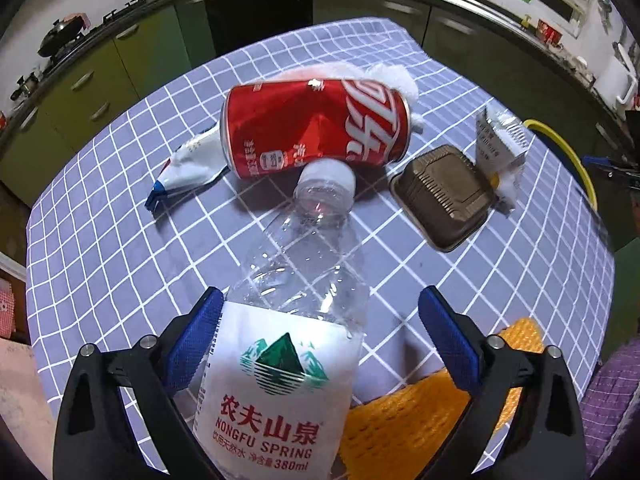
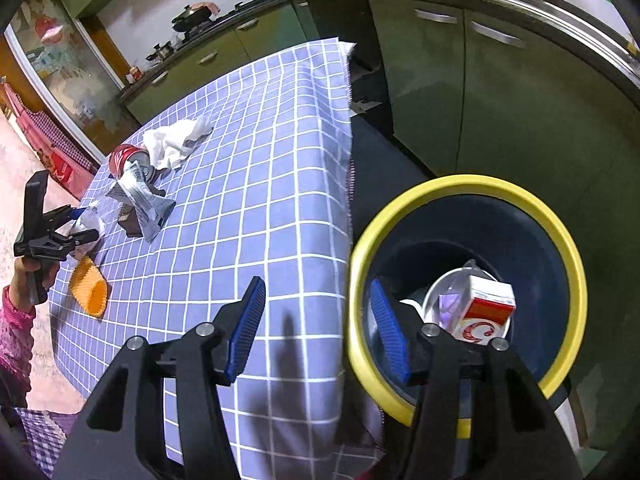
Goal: Collect trash
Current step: 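Grasp the Nongfu Spring water bottle with the left gripper, then carry the water bottle over the bin and open the left gripper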
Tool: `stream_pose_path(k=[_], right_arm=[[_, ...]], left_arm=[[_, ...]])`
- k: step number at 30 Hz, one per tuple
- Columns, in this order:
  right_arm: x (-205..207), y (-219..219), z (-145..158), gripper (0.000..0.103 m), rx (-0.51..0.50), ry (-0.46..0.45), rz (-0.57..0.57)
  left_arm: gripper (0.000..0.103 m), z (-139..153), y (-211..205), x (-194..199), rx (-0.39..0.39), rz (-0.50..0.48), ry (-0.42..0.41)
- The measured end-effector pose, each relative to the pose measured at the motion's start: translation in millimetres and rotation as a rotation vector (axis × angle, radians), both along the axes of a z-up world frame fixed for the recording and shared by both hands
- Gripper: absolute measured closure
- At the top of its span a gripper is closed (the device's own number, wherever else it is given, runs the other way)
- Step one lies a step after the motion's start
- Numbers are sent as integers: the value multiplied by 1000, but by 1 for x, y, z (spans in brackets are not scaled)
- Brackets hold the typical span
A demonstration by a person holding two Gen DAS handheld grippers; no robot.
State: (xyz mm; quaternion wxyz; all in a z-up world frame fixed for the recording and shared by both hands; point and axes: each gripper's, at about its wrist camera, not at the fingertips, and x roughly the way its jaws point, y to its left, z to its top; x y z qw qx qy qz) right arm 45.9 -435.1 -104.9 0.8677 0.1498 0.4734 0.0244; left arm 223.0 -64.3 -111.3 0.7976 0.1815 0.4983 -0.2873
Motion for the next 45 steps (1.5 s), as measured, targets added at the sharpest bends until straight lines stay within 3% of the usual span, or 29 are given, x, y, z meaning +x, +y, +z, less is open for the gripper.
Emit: stream_pose_path(k=[4, 8, 18, 32, 38, 45], right_arm=[[5, 5, -1, 51, 1, 4, 18], [6, 6, -2, 51, 5, 5, 20], [1, 4, -3, 51, 23, -2, 14], [-2, 4, -3, 51, 49, -24, 28], [-16, -6, 8, 51, 54, -68, 3], [-66, -48, 23, 51, 42, -126, -112]], left_arm=[[18, -5, -2, 1, 37, -5, -5], [34, -11, -8, 3, 79, -15, -5], [36, -10, -16, -1, 70, -21, -16], [36, 43, -12, -40, 57, -18, -112], [36, 83, -49, -75, -13, -110, -170], [36, 101, -167, -110, -104, -360, -164]])
